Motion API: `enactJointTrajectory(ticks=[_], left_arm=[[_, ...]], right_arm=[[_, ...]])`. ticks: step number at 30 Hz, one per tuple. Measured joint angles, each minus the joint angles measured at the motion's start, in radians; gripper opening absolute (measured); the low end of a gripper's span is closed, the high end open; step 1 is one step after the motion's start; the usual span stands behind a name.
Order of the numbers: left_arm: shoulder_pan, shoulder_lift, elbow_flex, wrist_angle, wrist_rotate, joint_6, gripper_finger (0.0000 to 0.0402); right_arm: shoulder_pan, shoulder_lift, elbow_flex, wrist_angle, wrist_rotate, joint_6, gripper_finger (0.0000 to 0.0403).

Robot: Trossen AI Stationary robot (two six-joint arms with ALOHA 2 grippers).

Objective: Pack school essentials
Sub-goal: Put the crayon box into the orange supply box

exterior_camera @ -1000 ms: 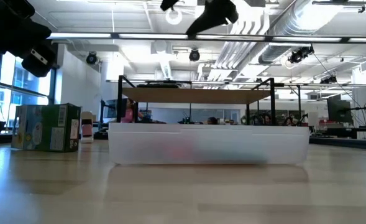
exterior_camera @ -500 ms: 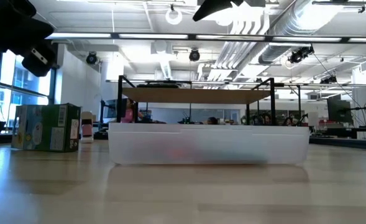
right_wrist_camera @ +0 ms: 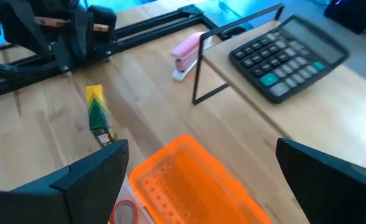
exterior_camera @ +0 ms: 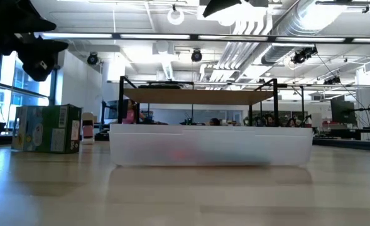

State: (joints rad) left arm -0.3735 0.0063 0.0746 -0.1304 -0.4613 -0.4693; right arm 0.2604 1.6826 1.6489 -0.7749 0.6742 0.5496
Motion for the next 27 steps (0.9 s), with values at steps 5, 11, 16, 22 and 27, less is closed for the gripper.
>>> enactJointTrajectory(ticks=[5,11,16,22,27], left_arm=[[0.0,0.0,0.0,0.0,-0.096,-0.027,0.0224],[0.0,0.0,0.0,0.01,-0.152,-0.106,0.0233],[0.0,0.0,0.0,0.113,-0.154,-0.1,0.023],[0.0,0.0,0.0,0.309,-0.226,0.086,0.023],[0.0,0.004,0.038,0.355,-0.291,0.226,0.023]], right_arm=[[0.0,-0.06,0.0,-0.069,0.048,0.0,0.0397],[-0.001,-0.144,0.0,-0.193,0.109,0.0,0.0397],[-0.001,-0.216,0.0,-0.245,0.164,-0.008,0.0397],[-0.006,-0.299,0.0,-0.305,0.226,-0.008,0.0397],[-0.035,-0.351,0.0,-0.352,0.242,-0.008,0.0397]])
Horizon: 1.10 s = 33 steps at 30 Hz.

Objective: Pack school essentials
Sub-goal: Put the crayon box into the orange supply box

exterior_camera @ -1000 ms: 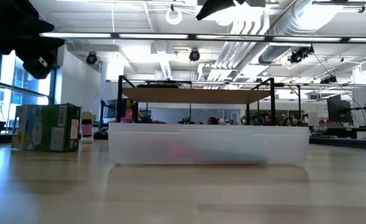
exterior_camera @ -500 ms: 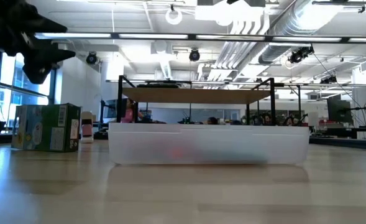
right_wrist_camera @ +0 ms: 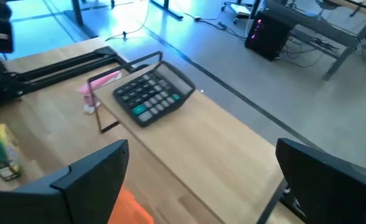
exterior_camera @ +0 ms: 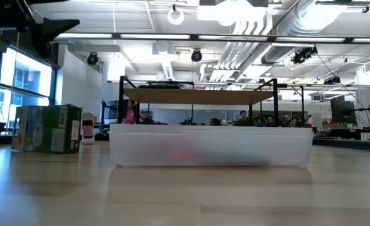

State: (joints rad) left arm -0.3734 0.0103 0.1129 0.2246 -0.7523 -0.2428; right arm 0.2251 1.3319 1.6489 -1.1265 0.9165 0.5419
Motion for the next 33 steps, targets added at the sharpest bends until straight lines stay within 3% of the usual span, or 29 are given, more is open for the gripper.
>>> enactJointTrajectory(ticks=[12,20,26,33], left_arm=[[0.0,0.198,0.225,-0.139,-0.034,0.14,0.0229],[0.0,0.42,0.36,-0.415,0.06,-0.011,0.0229],[0.002,0.571,0.447,-0.688,0.152,-0.123,0.0229],[0.073,0.689,0.505,-0.803,0.378,-0.148,0.0229]], right_arm=[[-0.061,-0.044,0.0,-0.075,-0.02,0.0,0.0397],[-0.103,-0.044,-0.001,-0.081,-0.038,0.0,0.0397],[-0.132,-0.044,-0.001,-0.081,-0.113,0.02,0.0397],[-0.134,-0.044,-0.001,-0.082,-0.145,0.027,0.0397]])
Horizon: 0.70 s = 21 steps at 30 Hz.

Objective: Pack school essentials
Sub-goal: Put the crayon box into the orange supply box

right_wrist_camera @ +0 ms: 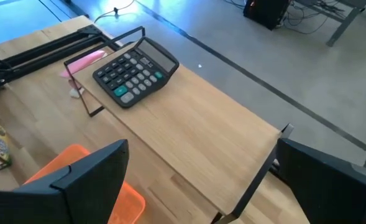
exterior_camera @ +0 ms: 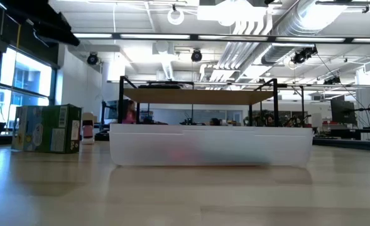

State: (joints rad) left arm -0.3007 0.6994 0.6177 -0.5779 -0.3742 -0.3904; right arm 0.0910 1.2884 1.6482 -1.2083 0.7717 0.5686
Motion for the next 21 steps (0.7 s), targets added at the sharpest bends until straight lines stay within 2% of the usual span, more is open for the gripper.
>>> enactJointTrajectory(ticks=[4,9,14,21], left_arm=[[0.085,0.057,0.02,-0.081,0.14,0.0,0.0229],[0.173,0.133,0.039,-0.128,0.268,0.06,0.0229],[0.227,0.224,0.051,-0.127,0.341,0.127,0.0229],[0.247,0.341,0.075,-0.139,0.366,0.172,0.0229]], right_arm=[[0.0,0.0,0.0,0.0,-0.003,0.0,0.0397],[0.0,0.0,0.0,0.0,-0.003,0.0,0.0397],[0.0,0.0,0.0,0.0,-0.005,0.0,0.0397],[0.0,0.0,0.0,0.0,-0.005,0.0,0.0397]])
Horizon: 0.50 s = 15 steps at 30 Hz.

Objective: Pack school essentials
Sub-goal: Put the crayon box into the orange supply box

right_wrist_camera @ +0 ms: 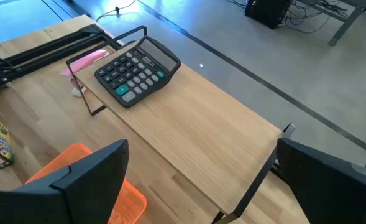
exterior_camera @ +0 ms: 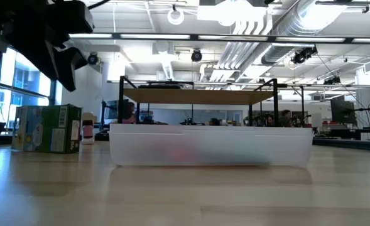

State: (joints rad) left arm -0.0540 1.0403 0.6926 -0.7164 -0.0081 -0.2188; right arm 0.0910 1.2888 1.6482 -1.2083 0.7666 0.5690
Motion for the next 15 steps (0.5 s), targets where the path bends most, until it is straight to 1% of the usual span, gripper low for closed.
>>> enactJointTrajectory(ticks=[7,15], left_arm=[[0.001,0.105,0.03,-0.076,-0.001,0.019,0.0229],[0.001,0.203,0.033,-0.093,-0.004,0.031,0.0229]], right_arm=[[0.0,0.0,0.0,0.0,0.0,0.0,0.0397],[0.0,0.0,0.0,0.0,0.0,0.0,0.0397]])
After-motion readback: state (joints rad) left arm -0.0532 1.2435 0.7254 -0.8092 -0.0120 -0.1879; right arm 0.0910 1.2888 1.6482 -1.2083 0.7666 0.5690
